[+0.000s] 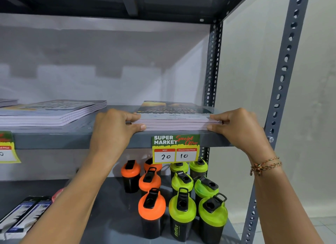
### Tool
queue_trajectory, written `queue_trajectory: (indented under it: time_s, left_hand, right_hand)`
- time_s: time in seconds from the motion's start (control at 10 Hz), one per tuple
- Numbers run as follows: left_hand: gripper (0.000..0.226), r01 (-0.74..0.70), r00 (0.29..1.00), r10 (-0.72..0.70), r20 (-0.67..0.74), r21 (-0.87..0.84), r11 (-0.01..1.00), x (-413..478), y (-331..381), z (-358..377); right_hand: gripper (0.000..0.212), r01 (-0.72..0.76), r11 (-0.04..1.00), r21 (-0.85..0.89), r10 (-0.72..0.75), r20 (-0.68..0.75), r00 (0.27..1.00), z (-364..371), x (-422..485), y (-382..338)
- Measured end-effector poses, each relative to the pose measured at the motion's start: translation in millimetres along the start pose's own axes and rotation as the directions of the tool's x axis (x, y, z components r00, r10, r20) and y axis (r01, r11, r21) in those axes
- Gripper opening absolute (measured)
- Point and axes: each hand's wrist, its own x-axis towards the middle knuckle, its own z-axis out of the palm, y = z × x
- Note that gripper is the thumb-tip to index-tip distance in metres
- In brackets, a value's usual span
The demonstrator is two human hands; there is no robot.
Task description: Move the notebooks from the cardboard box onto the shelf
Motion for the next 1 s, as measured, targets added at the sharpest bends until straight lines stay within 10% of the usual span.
queue_trajectory:
  time_s: [0.4,0.7,1.0]
  left_hand:
    - [0.041,-0.046,0.993,0.032,0.110,0.121,0.992,7,-10,-2]
    - [0.048,-0.402,0.874,0.316,0.369,0.186,0.896,17,12,10]
    - [0.069,-0.453,0.869,0.351,0.348,0.277,0.847,22,18,7]
  right_hand:
    - [0.039,-0.001,1.000,-0.021,0.002,0.053,0.999,0,4,6]
    - [0.039,0.276,0.953,-0.125,-0.258,0.141,0.956,17,-4,-28]
    - [0.024,0.441,0.890,-0.119,-0.443,0.008,0.896,21,-49,-27]
